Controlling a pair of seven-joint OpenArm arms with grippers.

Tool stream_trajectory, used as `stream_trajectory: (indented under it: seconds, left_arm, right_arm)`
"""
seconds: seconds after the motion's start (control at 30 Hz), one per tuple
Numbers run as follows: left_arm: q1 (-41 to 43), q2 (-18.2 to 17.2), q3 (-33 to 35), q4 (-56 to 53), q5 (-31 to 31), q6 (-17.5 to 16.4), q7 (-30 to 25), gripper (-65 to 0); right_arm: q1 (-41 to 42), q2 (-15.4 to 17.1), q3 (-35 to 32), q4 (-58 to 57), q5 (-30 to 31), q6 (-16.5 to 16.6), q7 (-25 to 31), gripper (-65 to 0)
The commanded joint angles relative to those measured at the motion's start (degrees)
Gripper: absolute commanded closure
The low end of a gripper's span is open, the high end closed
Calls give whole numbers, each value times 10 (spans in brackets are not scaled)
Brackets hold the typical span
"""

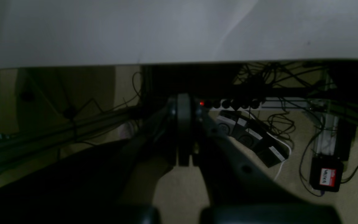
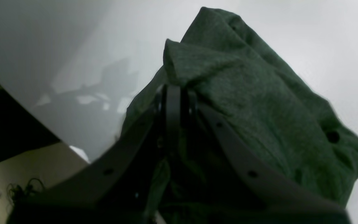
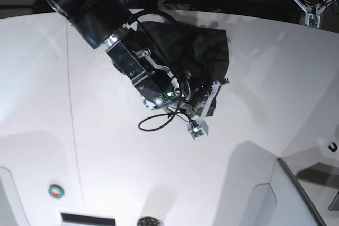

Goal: Layout the t-shirt on the table in an organized manner, then fold the t-shirt properly
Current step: 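Fold the held shirt edge over the stack with the right gripper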

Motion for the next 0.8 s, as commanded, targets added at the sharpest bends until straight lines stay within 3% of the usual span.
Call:
stream_trajectory:
  seconds: [0.0,0.13,0.37,0.77]
  left_arm:
    - [6,-8,-5,5,-2,6,-10,0]
    - [6,-8,-4,5,-2,6,-10,0]
    - [6,-8,-1,5,-2,6,-9,0]
    - [5,-8,-1,5,-2,6,-6,0]
  right_arm:
    - [17,-8,0,1,3,4,11,-23]
    - [40,-8,0,-22,6,4,30,-23]
    - [101,-9,-2,-84,105,4,57,-23]
    - [106,-11,-59,-86,108,4,107,-30]
